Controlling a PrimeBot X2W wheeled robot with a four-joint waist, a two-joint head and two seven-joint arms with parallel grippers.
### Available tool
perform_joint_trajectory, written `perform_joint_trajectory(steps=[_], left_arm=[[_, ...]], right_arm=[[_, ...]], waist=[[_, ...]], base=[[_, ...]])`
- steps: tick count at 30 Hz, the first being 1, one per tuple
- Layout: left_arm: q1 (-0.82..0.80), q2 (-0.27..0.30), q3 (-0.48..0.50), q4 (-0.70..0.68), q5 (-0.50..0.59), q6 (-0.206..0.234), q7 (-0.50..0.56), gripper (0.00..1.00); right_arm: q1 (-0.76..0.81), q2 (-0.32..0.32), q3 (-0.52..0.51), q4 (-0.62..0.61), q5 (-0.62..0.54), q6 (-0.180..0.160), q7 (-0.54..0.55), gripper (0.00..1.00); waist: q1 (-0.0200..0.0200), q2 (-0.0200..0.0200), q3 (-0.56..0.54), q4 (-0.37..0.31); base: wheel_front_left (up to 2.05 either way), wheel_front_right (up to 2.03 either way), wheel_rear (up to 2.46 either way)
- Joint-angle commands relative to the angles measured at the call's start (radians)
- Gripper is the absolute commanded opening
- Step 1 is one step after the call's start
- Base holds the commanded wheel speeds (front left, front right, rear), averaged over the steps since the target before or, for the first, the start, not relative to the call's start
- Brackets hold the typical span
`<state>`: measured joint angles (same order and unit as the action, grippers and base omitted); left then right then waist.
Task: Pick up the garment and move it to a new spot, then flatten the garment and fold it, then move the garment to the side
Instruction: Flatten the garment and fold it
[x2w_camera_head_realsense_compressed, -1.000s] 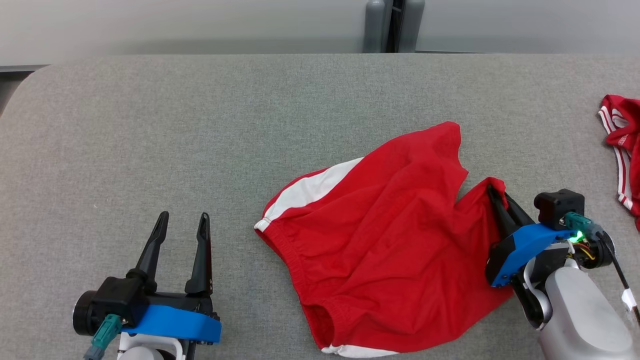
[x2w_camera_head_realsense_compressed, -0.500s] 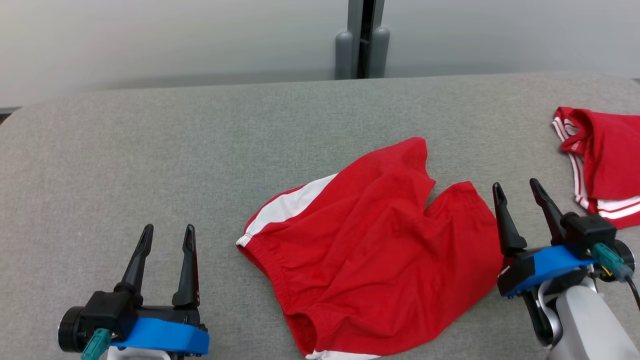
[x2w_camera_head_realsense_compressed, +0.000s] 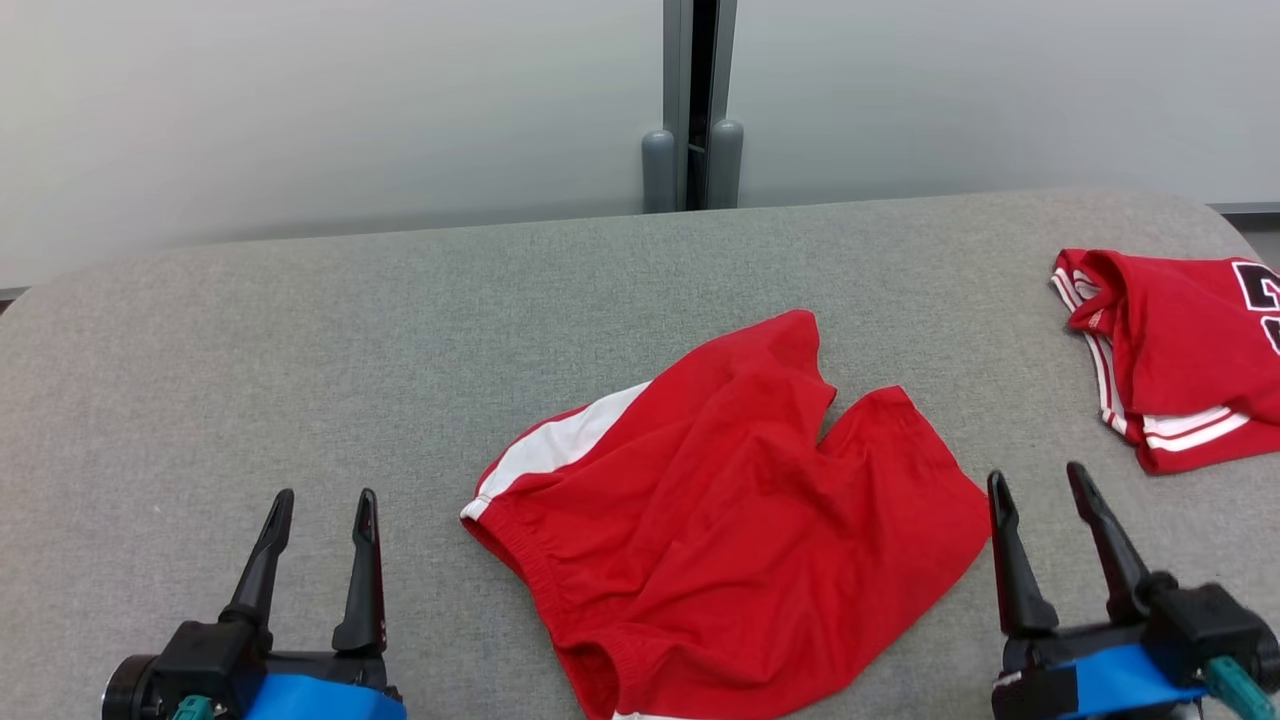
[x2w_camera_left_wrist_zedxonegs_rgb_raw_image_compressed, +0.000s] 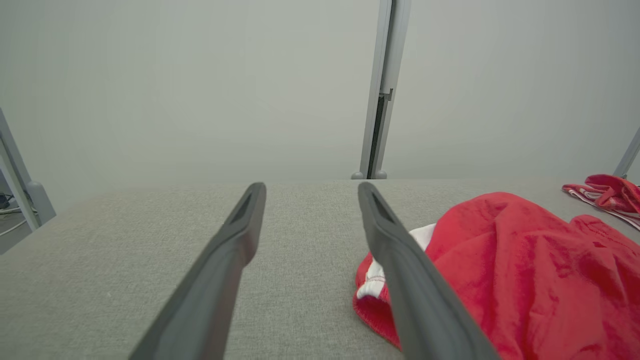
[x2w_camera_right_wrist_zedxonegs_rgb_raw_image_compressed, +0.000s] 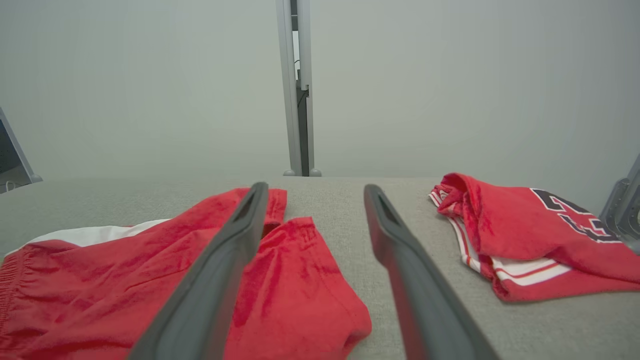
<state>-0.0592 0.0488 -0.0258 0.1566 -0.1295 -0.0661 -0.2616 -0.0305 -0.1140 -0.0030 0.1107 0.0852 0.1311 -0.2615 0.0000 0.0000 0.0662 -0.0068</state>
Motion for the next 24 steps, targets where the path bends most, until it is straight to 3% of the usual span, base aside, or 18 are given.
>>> perform_joint_trajectory(steps=[1,10,16,24], left_arm=[[0.017,0.004,0.009,-0.005,0.006,-0.005,-0.004,1.0],[0.036,0.004,-0.008,0.0,0.016,-0.014,-0.004,1.0],[0.045,0.004,-0.146,0.025,0.056,-0.051,-0.005,1.0],[0.068,0.028,-0.335,0.071,0.069,-0.064,-0.005,1.0]], right_arm=[[0.029,0.009,-0.005,-0.01,-0.009,-0.001,-0.004,1.0],[0.066,0.019,-0.024,0.006,-0.034,-0.001,-0.004,1.0],[0.031,0.006,-0.098,0.13,-0.064,-0.001,-0.004,1.0],[-0.05,-0.008,-0.148,0.279,-0.078,-0.001,-0.004,1.0]], waist=[[0.0,0.0,-0.006,0.0],[0.0,0.0,-0.027,0.008],[0.0,0.0,-0.014,0.018],[0.0,0.0,0.011,0.029]], base=[[0.0,0.0,0.0],[0.0,0.0,0.0],[0.0,0.0,0.0],[0.0,0.0,0.0]])
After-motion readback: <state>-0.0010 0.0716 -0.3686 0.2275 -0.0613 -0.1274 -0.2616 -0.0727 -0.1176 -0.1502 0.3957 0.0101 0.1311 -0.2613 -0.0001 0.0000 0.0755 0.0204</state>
